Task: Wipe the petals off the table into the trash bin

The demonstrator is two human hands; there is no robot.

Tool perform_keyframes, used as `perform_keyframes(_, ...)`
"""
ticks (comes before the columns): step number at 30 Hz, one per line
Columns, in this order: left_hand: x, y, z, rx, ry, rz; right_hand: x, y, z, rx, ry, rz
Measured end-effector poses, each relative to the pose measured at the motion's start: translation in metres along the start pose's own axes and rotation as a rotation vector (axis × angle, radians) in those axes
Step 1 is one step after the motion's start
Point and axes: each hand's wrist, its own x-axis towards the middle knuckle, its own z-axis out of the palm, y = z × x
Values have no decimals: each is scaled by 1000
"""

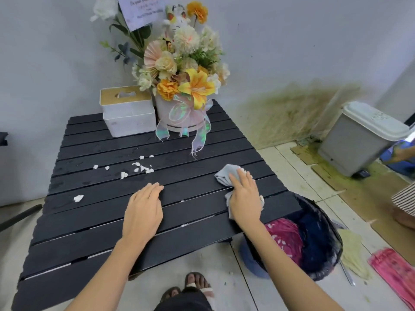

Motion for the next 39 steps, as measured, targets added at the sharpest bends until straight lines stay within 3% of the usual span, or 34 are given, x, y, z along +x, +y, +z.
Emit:
perform_keyframes(4, 0, 9, 4, 9, 1, -54, 6, -26, -9, 152, 131, 99)
perform_keyframes(8, 10, 39, 17, -166, 24, -60, 10, -62, 12, 56, -35, -87)
perform_keyframes(12, 26, 66, 29, -316, -57, -121, 25, -53, 33, 14, -160, -159)
perform_keyframes(17, 26, 70, 41, -11, -128, -34, 49, -40, 26, 113, -159, -44)
perform_keyframes(21, 24, 69, 43, 28, -150, -28, 39, -9, 14, 136, -63, 45)
perform_keyframes(26, 25, 69, 44, 13, -166, -37, 16, 54, -12, -18, 56, 160)
perform_keyframes(31, 25, 73, 43, 59, -143, -40, 13, 65, -35, 41, 174, 410)
perform_keyframes(34, 26, 74, 43, 69, -145, -27, 14, 15, -29, 115, 243, 254)
perform_keyframes(37, 26, 73, 43, 47, -141, -27, 4, -25, -4, 118, 59, 16)
perform_keyframes(39, 26, 72, 43, 45, -142, -28, -2, -21, 3, 100, -29, -3)
